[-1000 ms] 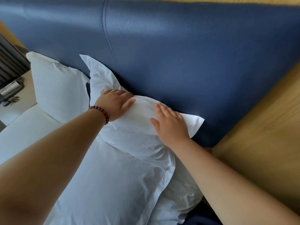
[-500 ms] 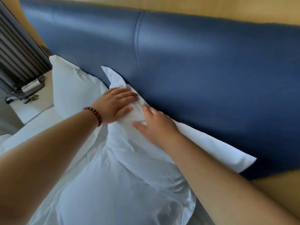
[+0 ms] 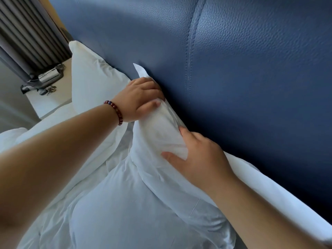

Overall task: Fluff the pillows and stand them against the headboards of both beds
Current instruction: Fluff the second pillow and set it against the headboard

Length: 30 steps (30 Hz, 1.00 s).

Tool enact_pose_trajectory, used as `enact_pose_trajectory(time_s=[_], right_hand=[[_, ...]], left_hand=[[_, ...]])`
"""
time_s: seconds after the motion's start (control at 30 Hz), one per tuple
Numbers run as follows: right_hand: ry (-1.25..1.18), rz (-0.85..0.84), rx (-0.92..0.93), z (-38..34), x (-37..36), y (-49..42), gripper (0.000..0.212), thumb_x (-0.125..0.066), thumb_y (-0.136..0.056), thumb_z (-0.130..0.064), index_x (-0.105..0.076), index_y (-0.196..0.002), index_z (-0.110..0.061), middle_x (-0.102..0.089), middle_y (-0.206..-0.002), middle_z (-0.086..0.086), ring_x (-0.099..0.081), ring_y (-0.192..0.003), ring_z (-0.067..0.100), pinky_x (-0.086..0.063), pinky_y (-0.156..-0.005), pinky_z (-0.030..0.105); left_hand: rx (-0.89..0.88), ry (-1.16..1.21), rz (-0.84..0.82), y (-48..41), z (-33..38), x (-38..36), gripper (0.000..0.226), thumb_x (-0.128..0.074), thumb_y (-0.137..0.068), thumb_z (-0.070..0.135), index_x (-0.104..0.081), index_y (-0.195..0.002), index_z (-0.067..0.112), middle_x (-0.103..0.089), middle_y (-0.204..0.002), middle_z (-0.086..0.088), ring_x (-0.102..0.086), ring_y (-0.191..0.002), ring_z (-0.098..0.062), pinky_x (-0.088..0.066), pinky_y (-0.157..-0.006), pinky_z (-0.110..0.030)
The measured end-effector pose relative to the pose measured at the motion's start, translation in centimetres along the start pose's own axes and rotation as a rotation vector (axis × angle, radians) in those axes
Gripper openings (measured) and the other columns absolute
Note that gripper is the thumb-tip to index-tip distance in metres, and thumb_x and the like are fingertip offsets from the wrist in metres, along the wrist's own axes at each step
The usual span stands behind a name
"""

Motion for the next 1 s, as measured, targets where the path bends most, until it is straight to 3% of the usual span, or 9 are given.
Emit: enact_pose_trajectory(time_s=[0.13,0.3,0.37,0.43,0.53,0.6,0.7,0.9,1.0], right_hand=[[-0.018,0.002,0.012,0.0,0.4,0.1,0.08,-0.046,-0.08,-0.075,-0.042,-0.143,-0.025,-0.059,-0.127,-0.004,-0.058,-0.11,0.022,-0.048,-0.087,0.031],[-0.069,0.021,0.029,0.7,0.9,1.0,0.071,-0.048,-0.079,-0.075,-0.048,-0.135,-0.032,-0.06,-0.124,-0.015,-0.06,-0.107,0.013,-0.049,-0.085,0.027],[-0.089,0.026,0.019,1.2,1.1,1.1,0.072,-0.049,-0.078,-0.075,-0.048,-0.136,-0.032,-0.059,-0.126,-0.016,-0.059,-0.109,0.012,-0.049,-0.086,0.026],[-0.089,0.023,0.018,1.5,1.0,1.1,0.074,-0.05,-0.077,-0.075,-0.047,-0.137,-0.032,-0.059,-0.126,-0.014,-0.059,-0.109,0.014,-0.049,-0.086,0.027],[-0.066,0.019,0.023,1.5,0.9,0.5,0.078,-0.051,-0.078,-0.074,-0.043,-0.141,-0.029,-0.058,-0.128,-0.007,-0.059,-0.11,0.02,-0.05,-0.086,0.032],[-0.026,-0.002,0.044,1.6,0.9,0.3,0.083,-0.052,-0.08,-0.071,-0.034,-0.147,-0.025,-0.052,-0.137,-0.003,-0.054,-0.118,0.024,-0.047,-0.094,0.036],[0.006,-0.024,0.071,2.0,1.1,-0.1,0.085,-0.051,-0.085,-0.067,-0.027,-0.151,-0.02,-0.04,-0.149,-0.002,-0.041,-0.131,0.024,-0.036,-0.106,0.038],[-0.063,0.007,0.275,-2.1,2.5,-3.6,0.072,-0.055,-0.089,-0.056,-0.036,-0.147,-0.017,-0.039,-0.151,0.001,-0.038,-0.135,0.022,-0.034,-0.107,0.037],[-0.047,-0.095,0.401,-6.5,1.5,-7.5,0.059,-0.056,-0.091,-0.051,-0.048,-0.137,-0.015,-0.051,-0.139,0.007,-0.046,-0.127,0.026,-0.042,-0.102,0.042]], left_hand=[[0.24,0.082,0.032,0.1,-2.2,-0.5,0.053,-0.028,-0.095,0.046,-0.066,-0.114,0.015,-0.063,-0.115,-0.005,-0.047,-0.119,-0.029,-0.033,-0.104,-0.048],[0.698,0.472,0.101,1.9,-4.4,-1.1,0.041,-0.038,-0.101,0.04,-0.062,-0.127,0.018,-0.061,-0.128,-0.004,-0.052,-0.119,-0.018,-0.033,-0.096,-0.026],[0.658,0.316,0.242,2.0,-3.3,0.0,0.036,-0.041,-0.102,0.028,-0.058,-0.132,0.017,-0.056,-0.136,-0.004,-0.048,-0.126,-0.02,-0.028,-0.102,-0.02],[0.423,0.186,0.429,1.7,0.7,1.6,0.036,-0.042,-0.099,0.022,-0.06,-0.128,0.012,-0.057,-0.134,-0.008,-0.047,-0.126,-0.025,-0.025,-0.106,-0.018],[0.049,0.161,0.287,1.8,6.1,-0.3,0.038,-0.04,-0.1,0.026,-0.062,-0.128,0.01,-0.054,-0.139,-0.008,-0.045,-0.133,-0.024,-0.026,-0.115,-0.035],[0.234,0.133,0.142,2.6,6.3,-2.6,0.041,-0.036,-0.103,0.03,-0.053,-0.139,0.019,-0.042,-0.151,-0.001,-0.03,-0.143,-0.02,-0.015,-0.119,-0.042],[0.656,0.302,0.269,4.2,4.2,-3.9,0.043,-0.034,-0.105,0.029,-0.04,-0.147,0.021,-0.031,-0.157,0.001,-0.018,-0.148,-0.018,-0.01,-0.121,-0.036],[1.003,0.643,0.613,8.5,5.5,-5.8,0.051,-0.031,-0.098,0.047,-0.042,-0.144,0.028,-0.042,-0.139,0.018,-0.034,-0.123,0.013,-0.02,-0.1,0.0],[1.137,0.649,0.641,12.2,5.2,-6.9,0.045,-0.034,-0.098,0.042,-0.047,-0.139,0.027,-0.051,-0.139,0.011,-0.044,-0.124,0.002,-0.029,-0.102,-0.014]])
Point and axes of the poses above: each hand's wrist, its own y-axis away from the middle knuckle, its own x-axis out of the back of the hand, z = x × y, the point moved 4 cm from there along -y, towards the middle knuckle
